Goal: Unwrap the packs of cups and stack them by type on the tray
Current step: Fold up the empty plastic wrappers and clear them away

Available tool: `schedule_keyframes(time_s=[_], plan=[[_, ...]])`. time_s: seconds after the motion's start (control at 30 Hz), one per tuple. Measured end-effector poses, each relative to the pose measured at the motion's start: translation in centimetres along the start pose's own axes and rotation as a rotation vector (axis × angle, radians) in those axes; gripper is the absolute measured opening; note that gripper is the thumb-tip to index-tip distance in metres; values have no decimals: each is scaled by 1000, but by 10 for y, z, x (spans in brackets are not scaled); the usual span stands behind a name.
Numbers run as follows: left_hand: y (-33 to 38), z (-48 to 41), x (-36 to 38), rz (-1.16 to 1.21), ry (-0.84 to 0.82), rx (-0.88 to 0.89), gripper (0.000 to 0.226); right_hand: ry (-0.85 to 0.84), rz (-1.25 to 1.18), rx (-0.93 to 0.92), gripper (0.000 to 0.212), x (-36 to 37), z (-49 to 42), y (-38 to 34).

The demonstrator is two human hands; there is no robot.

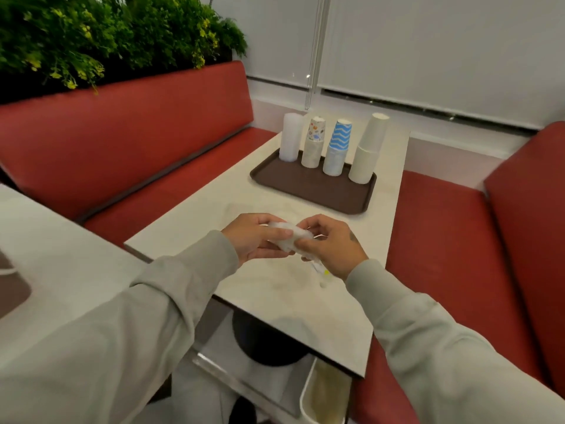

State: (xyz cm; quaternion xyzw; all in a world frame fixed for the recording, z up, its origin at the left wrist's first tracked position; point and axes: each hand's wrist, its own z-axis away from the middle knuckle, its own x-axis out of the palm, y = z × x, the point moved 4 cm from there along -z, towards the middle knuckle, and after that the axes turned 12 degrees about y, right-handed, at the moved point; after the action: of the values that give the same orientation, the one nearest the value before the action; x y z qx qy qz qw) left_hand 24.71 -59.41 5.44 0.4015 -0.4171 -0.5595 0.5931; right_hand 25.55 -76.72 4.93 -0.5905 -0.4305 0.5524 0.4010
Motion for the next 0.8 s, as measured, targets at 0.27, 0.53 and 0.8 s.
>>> schedule_keyframes(time_s=[0.27,0.53,0.8], plan=[[-87,87,13,-13,-52,-215,35,-136,35,127,19,-9,116,46],[-178,110,22,-33,-135,-360,34,-165,149,289,22,-3,174,120],[-282,74,28,-335,-142,-436,35,-155,267,515,22,26,204,211]])
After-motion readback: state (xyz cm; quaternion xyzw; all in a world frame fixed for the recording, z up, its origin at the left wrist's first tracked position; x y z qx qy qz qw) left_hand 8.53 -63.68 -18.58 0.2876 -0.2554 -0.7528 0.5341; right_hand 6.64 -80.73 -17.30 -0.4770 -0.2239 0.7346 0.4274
